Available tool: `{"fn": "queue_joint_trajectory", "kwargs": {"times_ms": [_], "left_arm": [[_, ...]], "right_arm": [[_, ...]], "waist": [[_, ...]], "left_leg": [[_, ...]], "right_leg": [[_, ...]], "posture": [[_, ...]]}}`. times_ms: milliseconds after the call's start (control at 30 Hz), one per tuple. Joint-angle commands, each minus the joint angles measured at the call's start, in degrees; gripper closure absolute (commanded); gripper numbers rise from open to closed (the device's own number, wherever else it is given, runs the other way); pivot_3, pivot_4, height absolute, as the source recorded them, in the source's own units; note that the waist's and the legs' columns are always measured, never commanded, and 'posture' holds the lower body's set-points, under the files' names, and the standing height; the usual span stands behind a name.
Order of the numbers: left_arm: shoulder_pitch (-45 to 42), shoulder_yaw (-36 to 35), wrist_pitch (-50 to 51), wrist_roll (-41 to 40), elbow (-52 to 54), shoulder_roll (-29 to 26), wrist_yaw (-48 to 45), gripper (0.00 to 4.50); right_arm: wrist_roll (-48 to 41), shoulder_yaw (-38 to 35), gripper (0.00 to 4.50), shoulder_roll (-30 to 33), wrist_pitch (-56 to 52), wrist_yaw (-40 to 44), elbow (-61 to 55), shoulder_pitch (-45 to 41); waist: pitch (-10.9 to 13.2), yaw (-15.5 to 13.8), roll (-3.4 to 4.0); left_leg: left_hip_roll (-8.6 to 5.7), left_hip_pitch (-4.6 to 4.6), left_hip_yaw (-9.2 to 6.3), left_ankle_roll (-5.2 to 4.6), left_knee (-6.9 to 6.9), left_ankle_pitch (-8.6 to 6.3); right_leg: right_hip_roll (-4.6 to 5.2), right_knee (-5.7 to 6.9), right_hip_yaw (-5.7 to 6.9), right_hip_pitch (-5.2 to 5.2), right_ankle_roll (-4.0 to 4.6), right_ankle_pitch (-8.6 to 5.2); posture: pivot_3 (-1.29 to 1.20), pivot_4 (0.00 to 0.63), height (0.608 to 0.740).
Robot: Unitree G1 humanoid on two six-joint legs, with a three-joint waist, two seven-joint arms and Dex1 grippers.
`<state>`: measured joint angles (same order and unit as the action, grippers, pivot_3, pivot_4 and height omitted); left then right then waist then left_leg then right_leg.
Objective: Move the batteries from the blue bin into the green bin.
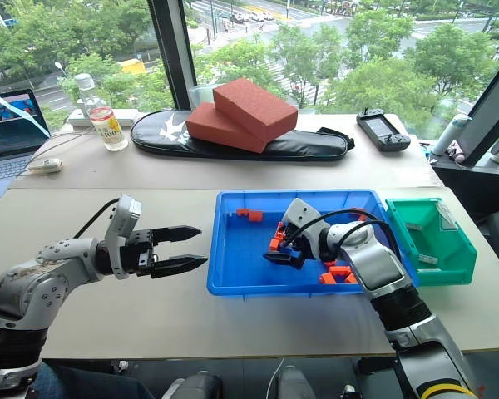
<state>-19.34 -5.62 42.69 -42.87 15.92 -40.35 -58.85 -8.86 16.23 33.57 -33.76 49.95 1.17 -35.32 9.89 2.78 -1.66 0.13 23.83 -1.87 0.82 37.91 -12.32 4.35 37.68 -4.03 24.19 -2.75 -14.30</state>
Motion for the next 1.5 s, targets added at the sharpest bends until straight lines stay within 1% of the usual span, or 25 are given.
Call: {"fn": "queue_joint_trajectory", "kwargs": {"times_ms": [33,67,100,167,200,267,300,467,633,700,767,833,1000,1067,1133,1167,1233,1267,1367,1500], "left_arm": [[-0.74,-0.74,-0.53,-0.55,0.90,-0.66,-0.39,0.00],[-0.77,-0.75,-0.56,-0.51,0.91,-0.70,-0.42,0.00],[-0.78,-0.84,-0.51,-0.58,0.98,-0.78,-0.47,0.00],[-0.73,-1.23,-0.29,-0.83,1.14,-1.05,-0.54,0.00],[-0.70,-1.40,-0.23,-0.93,1.17,-1.16,-0.57,0.00],[-0.65,-1.44,-0.28,-0.82,1.13,-1.27,-0.56,0.00],[-0.62,-1.44,-0.29,-0.82,1.15,-1.28,-0.54,0.00],[-0.72,-1.21,-0.41,-0.62,1.09,-1.14,-0.35,0.00],[-0.51,-1.36,-0.27,-0.70,1.31,-1.25,-0.23,0.00],[-0.35,-1.54,-0.10,-0.88,1.51,-1.37,-0.20,0.00],[-0.17,-1.75,-0.02,-0.92,1.57,-1.57,-0.17,0.00],[-0.05,-1.84,0.02,-0.92,1.61,-1.71,-0.18,0.00],[-0.08,-1.76,0.12,-1.06,1.65,-1.69,-0.08,0.00],[-0.05,-1.65,0.17,-1.09,1.71,-1.64,-0.03,0.00],[-0.03,-1.55,0.19,-1.14,1.77,-1.60,-0.09,0.00],[-0.06,-1.50,0.17,-1.12,1.75,-1.59,-0.13,0.00],[-0.16,-1.41,0.02,-0.97,1.60,-1.53,-0.14,0.00],[-0.21,-1.37,-0.01,-0.93,1.54,-1.50,-0.14,0.00],[-0.20,-1.30,-0.11,-0.87,1.69,-1.33,0.06,0.00],[0.03,-1.68,0.10,-1.26,2.22,-1.32,0.40,0.00]], "right_arm": [[0.26,-1.98,1.12,0.49,-0.63,-0.64,-2.04,0.16],[-0.04,-2.46,1.46,0.50,-1.26,-0.85,-2.68,0.39],[-0.25,-2.84,1.70,0.56,-1.78,-1.02,-3.27,0.66],[0.02,-2.80,2.47,0.78,-2.23,-1.13,-4.24,1.47],[0.18,-2.70,2.74,0.75,-2.46,-1.23,-4.51,1.78],[0.57,-2.37,3.42,0.51,-2.48,-1.48,-4.54,2.16],[0.60,-2.30,3.65,0.33,-2.47,-1.61,-4.52,2.20],[0.28,-2.64,3.65,-0.34,-2.29,-1.87,-4.27,1.27],[-2.27,-6.24,3.65,1.03,-4.93,-1.72,-8.71,0.96],[-4.94,-10.39,3.65,2.91,-7.76,-1.52,-12.43,1.50],[-7.20,-16.36,3.65,6.32,-11.22,-1.83,-15.71,2.62],[-6.84,-19.71,3.65,10.41,-13.99,-2.76,-16.55,4.14],[-4.11,-22.20,3.65,15.49,-17.80,-6.98,-14.58,7.62],[-3.57,-22.77,3.65,15.69,-18.23,-8.79,-14.08,8.95],[-4.50,-22.71,2.64,14.97,-18.01,-9.08,-15.50,9.66],[-5.02,-22.39,2.36,14.77,-17.77,-8.84,-16.38,9.83],[-6.45,-20.95,1.73,12.74,-18.38,-9.25,-18.51,7.50],[-7.48,-20.32,1.35,11.58,-19.18,-9.25,-19.42,6.23],[-9.06,-17.05,0.41,8.98,-21.16,-8.59,-20.70,4.29],[-8.57,-10.65,0.41,5.71,-20.98,-8.30,-18.40,4.06]], "waist": [[0.00,0.00,0.00],[0.00,-0.02,0.00],[0.00,-0.04,0.00],[0.00,-0.09,0.00],[0.00,-0.09,0.00],[0.00,-0.03,0.00],[0.00,0.02,0.00],[0.00,0.01,0.00],[0.00,0.00,0.00],[0.00,-0.04,0.00],[0.00,-0.21,0.00],[0.00,-0.41,0.00],[-0.01,0.07,-0.01],[-0.01,0.11,-0.01],[-0.01,0.07,-0.01],[-0.01,0.07,-0.01],[-0.01,0.12,-0.01],[-0.01,0.25,-0.01],[-0.01,0.36,-0.01],[-0.01,-0.11,-0.03]], "left_leg": [[0.00,0.00,0.00,0.00,0.00,0.00],[0.00,0.00,0.00,0.00,0.00,0.00],[0.00,0.00,0.00,0.00,0.00,0.00],[0.00,0.00,0.00,0.00,0.00,0.00],[-0.01,0.00,-0.01,0.00,0.00,0.00],[0.00,0.00,0.00,0.00,0.00,0.00],[0.00,0.00,0.01,0.00,0.00,0.00],[0.00,-0.01,0.01,0.00,0.00,0.00],[0.00,0.00,0.01,0.00,0.00,0.00],[0.00,0.00,0.01,0.00,0.00,0.00],[-0.02,0.01,0.00,0.00,0.00,0.00],[-0.04,0.02,-0.01,0.00,0.00,0.00],[0.02,0.00,0.04,-0.01,-0.03,-0.01],[0.05,-0.02,0.06,-0.01,-0.03,-0.01],[0.03,-0.02,0.07,-0.01,-0.03,0.00],[0.02,-0.01,0.09,-0.01,-0.03,0.00],[0.03,-0.02,0.09,-0.01,-0.03,0.00],[0.04,-0.02,0.09,-0.01,-0.03,0.00],[0.06,-0.02,0.07,-0.01,-0.03,0.00],[0.02,-0.01,0.03,-0.01,-0.03,0.00]], "right_leg": [[0.00,0.00,0.00,-0.01,0.00,0.00],[0.00,-0.01,0.00,-0.01,0.00,0.00],[0.01,-0.01,0.00,-0.01,0.00,0.00],[0.00,0.00,0.00,-0.02,0.00,0.00],[0.01,0.00,0.01,-0.02,0.00,0.00],[0.01,-0.01,0.01,-0.02,0.00,0.00],[0.01,-0.01,0.00,-0.01,0.00,0.00],[0.00,-0.01,0.00,-0.02,0.00,0.00],[0.01,-0.01,0.00,-0.01,0.00,0.00],[0.01,-0.01,-0.01,-0.01,0.00,0.00],[0.03,-0.01,0.00,-0.01,0.00,0.00],[0.05,-0.02,0.01,-0.02,0.00,0.00],[-0.01,-0.08,0.01,-0.03,0.00,0.00],[-0.03,-0.05,0.00,-0.02,0.01,-0.01],[-0.02,-0.05,-0.01,-0.03,0.01,-0.01],[0.00,-0.04,-0.03,-0.02,0.01,-0.01],[-0.02,-0.04,-0.03,-0.02,0.01,-0.01],[-0.03,-0.04,-0.03,-0.02,0.01,-0.01],[-0.05,-0.02,-0.03,-0.02,0.01,-0.01],[-0.01,-0.06,0.00,-0.06,0.01,-0.01]], "posture": [[0.00,0.150,0.740],[0.00,0.150,0.740],[0.00,0.150,0.740],[0.00,0.150,0.740],[0.00,0.150,0.740],[0.00,0.150,0.740],[0.00,0.150,0.740],[0.00,0.150,0.740],[0.00,0.150,0.740],[0.00,0.150,0.740],[0.00,0.150,0.740],[0.00,0.150,0.740],[0.00,0.150,0.740],[0.00,0.150,0.740],[0.00,0.150,0.740],[0.00,0.150,0.740],[0.00,0.150,0.740],[0.00,0.150,0.740],[0.00,0.150,0.740],[0.00,0.150,0.740]]}}
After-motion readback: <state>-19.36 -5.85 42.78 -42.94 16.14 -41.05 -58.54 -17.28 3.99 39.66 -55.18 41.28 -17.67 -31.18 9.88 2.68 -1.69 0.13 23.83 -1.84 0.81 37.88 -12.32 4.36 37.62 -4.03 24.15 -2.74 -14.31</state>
